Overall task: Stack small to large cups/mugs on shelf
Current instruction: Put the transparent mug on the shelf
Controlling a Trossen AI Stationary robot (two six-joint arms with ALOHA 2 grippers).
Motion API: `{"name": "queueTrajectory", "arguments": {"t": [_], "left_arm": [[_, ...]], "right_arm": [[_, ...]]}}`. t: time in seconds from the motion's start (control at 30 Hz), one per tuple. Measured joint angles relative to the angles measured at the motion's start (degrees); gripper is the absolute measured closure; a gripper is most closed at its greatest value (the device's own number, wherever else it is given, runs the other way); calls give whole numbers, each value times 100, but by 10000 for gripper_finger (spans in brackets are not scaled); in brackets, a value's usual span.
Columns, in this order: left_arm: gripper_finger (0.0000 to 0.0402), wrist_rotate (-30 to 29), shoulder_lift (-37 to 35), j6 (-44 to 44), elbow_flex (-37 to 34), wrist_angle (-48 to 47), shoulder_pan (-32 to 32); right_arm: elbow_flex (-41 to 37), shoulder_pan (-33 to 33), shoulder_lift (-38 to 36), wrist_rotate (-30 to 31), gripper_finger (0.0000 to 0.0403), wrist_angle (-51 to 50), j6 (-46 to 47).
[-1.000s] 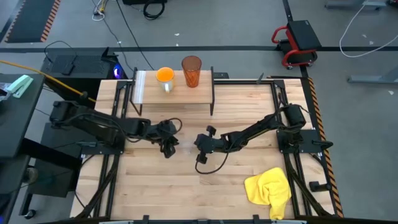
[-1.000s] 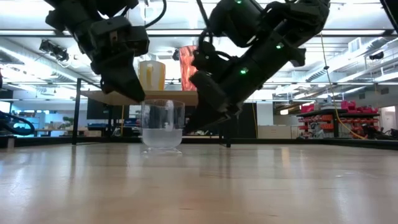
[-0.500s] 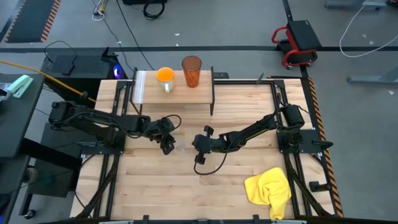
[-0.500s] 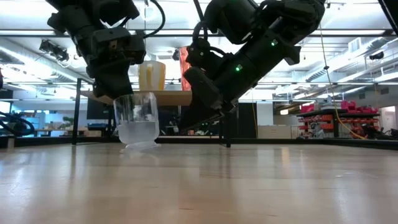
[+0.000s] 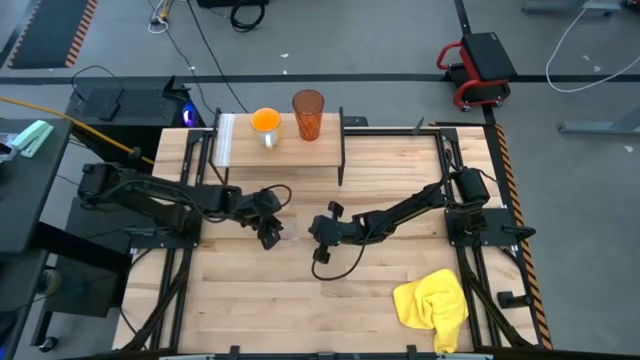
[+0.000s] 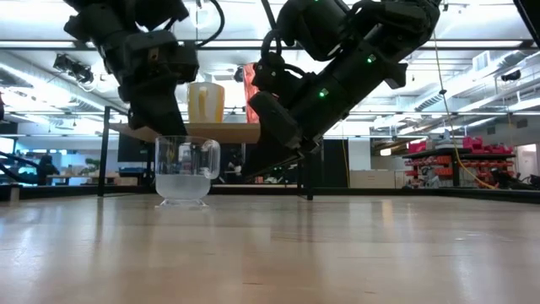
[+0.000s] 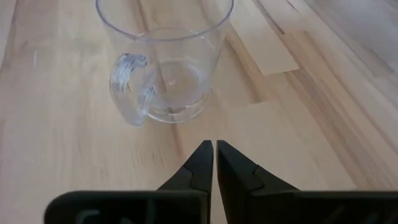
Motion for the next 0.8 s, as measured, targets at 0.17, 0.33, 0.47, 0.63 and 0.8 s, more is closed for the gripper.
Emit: {"name": "queueTrajectory", "arguments": {"t": [0.17, 0.33, 0.47, 0.63, 0.8], "left_arm": [[308, -11, -41, 72, 435, -338, -136], [315, -478, -16, -89, 949, -1564, -318], [319, -1002, -2, -330, 1042, -2248, -319], [312, -948, 84, -450, 915, -2265, -263], [303, -952, 129, -447, 896, -2188, -244]], "right_arm": [[0, -1, 0, -11, 374, 2, -2], [0, -1, 0, -12, 374, -14, -4], [0, -1, 0, -13, 373, -15, -43], [-2, -12, 0, -13, 373, -9, -44], [-2, -12, -1, -13, 373, -7, -44]]}}
